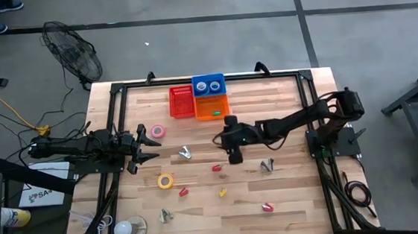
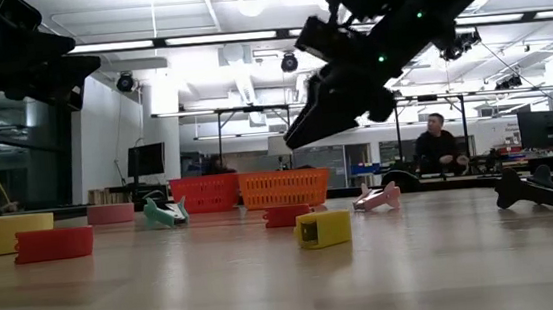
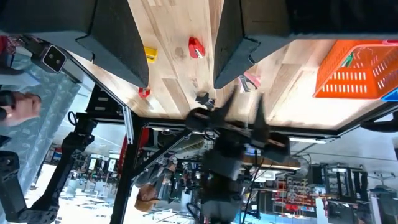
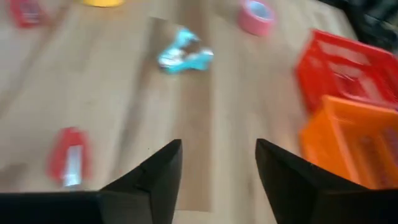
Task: Pick and place Stapler, Stapler remover, tape
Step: Put the middle red stapler into the orange bin
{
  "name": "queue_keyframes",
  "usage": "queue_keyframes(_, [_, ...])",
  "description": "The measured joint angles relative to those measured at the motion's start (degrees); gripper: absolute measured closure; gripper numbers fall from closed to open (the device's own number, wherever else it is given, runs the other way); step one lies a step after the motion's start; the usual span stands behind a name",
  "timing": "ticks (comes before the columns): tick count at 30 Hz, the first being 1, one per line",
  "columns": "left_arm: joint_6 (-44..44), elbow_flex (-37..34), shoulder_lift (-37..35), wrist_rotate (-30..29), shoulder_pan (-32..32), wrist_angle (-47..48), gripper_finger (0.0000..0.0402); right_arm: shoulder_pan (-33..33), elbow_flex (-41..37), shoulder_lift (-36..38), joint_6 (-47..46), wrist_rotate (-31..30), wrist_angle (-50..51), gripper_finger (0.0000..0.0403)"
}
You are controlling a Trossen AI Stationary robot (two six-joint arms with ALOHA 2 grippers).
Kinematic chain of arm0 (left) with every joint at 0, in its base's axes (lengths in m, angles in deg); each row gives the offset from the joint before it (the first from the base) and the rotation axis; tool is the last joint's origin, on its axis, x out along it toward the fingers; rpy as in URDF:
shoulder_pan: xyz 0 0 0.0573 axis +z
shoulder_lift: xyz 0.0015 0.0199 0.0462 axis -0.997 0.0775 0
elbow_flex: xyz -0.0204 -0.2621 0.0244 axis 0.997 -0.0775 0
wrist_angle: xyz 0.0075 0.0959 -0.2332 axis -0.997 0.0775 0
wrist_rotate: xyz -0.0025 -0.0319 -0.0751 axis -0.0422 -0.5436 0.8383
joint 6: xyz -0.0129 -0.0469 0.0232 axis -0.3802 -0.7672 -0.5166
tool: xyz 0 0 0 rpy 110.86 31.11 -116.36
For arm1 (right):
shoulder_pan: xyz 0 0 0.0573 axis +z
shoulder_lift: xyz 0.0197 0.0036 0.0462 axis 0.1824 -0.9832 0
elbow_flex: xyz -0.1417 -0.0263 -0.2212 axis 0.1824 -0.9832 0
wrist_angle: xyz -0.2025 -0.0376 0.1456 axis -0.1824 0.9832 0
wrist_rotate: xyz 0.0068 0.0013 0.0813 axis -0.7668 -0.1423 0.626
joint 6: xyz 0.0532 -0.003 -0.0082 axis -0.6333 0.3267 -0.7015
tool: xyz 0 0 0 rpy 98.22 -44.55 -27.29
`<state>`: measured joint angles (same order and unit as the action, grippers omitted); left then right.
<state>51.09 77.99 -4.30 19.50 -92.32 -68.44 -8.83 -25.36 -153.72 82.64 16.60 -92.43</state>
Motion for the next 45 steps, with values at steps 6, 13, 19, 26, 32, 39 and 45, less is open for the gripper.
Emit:
queue_keyframes(6, [0.00,0.00,-0.01,0.00,0.00,0.00,0.0223,2.71,-0.31,-0.02,0.56,3.83,-0.33,0.0186])
queue_keyframes(13, [-0.01,0.01,-0.01,0.00,0.00,0.00,0.0223,5.47,-3.04,-0.04,-0.97,3.51,-2.02,0.0184])
queue_keyframes(19, [-0.01,0.00,-0.02,0.00,0.00,0.00,0.0223,7.13,-4.48,-0.07,-2.23,2.71,-4.52,0.0184])
queue_keyframes(26, [-0.01,0.00,-0.01,0.01,0.00,0.00,0.0223,8.07,-6.11,-1.26,-4.22,3.75,-5.02,0.0184])
queue_keyframes(32, [0.00,0.00,0.00,0.00,0.00,0.00,0.0223,8.49,-6.16,-6.99,-6.39,5.00,-8.95,0.0184])
queue_keyframes(39, [-0.01,0.00,-0.02,0.00,0.00,-0.02,0.0223,8.49,-6.12,-11.31,-9.58,6.52,-13.84,0.0184])
queue_keyframes(45, [-0.01,0.02,-0.02,0.00,0.00,0.02,0.0223,8.40,-6.10,-12.68,-10.20,6.52,-17.00,0.0185])
